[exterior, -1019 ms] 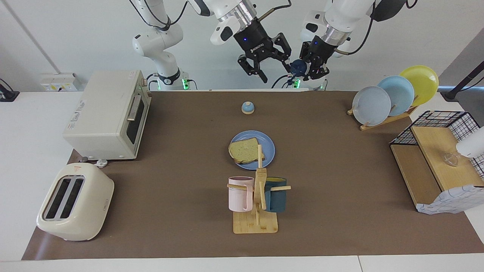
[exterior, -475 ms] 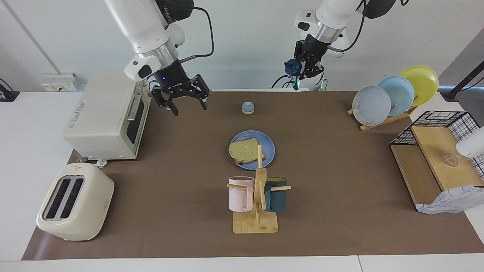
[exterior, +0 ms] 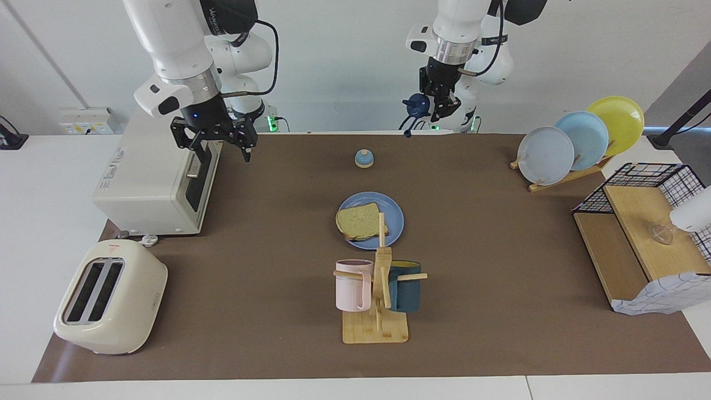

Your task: Put bread on plate and add seasoning

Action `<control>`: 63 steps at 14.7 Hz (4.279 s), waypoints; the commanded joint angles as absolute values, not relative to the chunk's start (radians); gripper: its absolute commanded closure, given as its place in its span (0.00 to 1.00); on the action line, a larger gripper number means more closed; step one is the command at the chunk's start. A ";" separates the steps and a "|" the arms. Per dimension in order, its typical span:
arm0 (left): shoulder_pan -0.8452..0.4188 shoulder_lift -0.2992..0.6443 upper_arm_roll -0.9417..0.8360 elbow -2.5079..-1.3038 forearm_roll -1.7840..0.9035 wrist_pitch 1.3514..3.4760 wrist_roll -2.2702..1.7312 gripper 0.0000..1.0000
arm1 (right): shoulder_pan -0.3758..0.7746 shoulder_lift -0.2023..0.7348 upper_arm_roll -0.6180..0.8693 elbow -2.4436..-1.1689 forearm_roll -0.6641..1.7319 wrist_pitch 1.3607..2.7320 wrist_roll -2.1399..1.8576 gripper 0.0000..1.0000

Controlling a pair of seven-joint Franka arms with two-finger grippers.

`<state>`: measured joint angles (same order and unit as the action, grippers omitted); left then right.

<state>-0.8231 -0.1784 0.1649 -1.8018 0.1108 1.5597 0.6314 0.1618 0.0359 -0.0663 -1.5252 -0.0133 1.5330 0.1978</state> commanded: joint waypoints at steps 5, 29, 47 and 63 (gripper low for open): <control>-0.848 -0.045 0.129 -1.724 0.218 1.565 0.578 1.00 | 0.078 0.060 -0.031 -1.488 -0.072 1.502 0.135 0.00; -1.075 0.440 0.138 -1.560 0.710 1.368 0.408 1.00 | -0.018 0.015 -0.009 -1.574 -0.055 1.505 0.072 0.00; -1.075 0.693 0.176 -1.485 0.940 1.302 0.407 1.00 | -0.008 0.006 -0.084 -1.575 0.020 1.488 0.014 0.00; -1.040 0.706 0.187 -1.466 1.005 1.310 0.407 1.00 | -0.008 0.006 -0.084 -1.575 0.020 1.488 0.014 0.00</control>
